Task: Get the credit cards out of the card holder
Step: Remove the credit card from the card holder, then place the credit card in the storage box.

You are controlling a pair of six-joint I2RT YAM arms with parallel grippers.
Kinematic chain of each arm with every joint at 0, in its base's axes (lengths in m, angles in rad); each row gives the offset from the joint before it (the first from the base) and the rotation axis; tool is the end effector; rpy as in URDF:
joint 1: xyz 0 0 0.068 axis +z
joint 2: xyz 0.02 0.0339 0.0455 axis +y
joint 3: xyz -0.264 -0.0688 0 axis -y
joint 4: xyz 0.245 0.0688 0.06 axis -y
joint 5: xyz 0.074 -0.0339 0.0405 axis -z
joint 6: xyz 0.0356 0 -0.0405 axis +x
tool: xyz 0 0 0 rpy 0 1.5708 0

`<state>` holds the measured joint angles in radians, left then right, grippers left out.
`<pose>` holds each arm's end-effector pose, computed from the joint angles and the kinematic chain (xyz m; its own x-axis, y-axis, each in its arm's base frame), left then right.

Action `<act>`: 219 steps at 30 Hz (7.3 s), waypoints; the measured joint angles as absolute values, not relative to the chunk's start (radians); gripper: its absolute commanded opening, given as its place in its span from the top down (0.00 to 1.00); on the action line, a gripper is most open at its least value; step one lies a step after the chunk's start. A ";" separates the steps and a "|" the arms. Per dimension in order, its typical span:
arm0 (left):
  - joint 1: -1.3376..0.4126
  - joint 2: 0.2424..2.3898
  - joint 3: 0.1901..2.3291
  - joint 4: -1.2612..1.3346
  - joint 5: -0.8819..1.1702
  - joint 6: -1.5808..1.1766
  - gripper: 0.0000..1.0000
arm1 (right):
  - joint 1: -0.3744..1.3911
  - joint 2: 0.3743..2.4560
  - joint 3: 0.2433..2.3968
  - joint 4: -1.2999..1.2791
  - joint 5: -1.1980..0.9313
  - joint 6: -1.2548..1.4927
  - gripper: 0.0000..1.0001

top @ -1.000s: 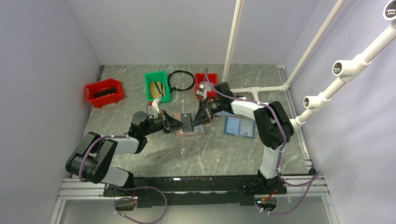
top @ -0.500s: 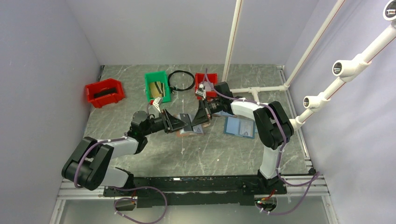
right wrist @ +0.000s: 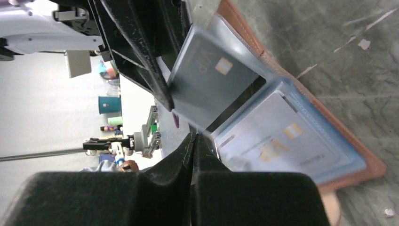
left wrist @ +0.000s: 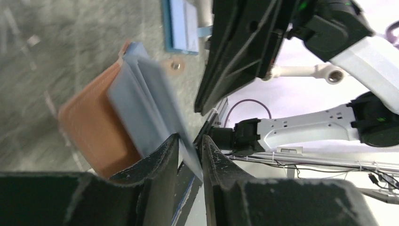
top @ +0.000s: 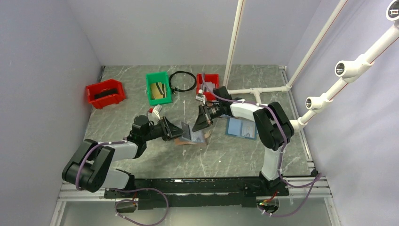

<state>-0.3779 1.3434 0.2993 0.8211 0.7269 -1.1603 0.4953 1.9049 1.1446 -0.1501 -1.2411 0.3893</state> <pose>0.2084 -0.1082 0.1668 -0.8872 -0.3850 -0.2544 0.1619 0.2565 -0.9529 0.3165 0.2093 0.1700 -0.8951 -0.3439 -0.2839 -0.3511 0.1508 0.9241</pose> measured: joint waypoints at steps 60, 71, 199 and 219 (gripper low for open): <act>-0.313 1.234 0.290 0.599 0.739 -1.050 1.00 | 0.538 1.971 1.196 -0.114 -1.277 0.464 0.54; -0.314 1.234 0.307 0.679 0.740 -1.116 1.00 | 0.503 1.958 1.188 -0.097 -1.288 0.509 0.47; -0.229 0.889 0.371 -0.019 0.482 -0.936 0.01 | 0.460 1.966 1.193 -0.433 -1.050 0.096 1.00; -0.177 1.066 0.772 -0.163 0.666 -0.932 0.06 | 0.480 1.862 1.225 -0.471 -1.322 -0.033 1.00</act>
<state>-0.1772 1.0660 0.7719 -0.1631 0.6662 -0.9318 0.4805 1.8622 1.2251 -0.4706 -1.3216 -0.0334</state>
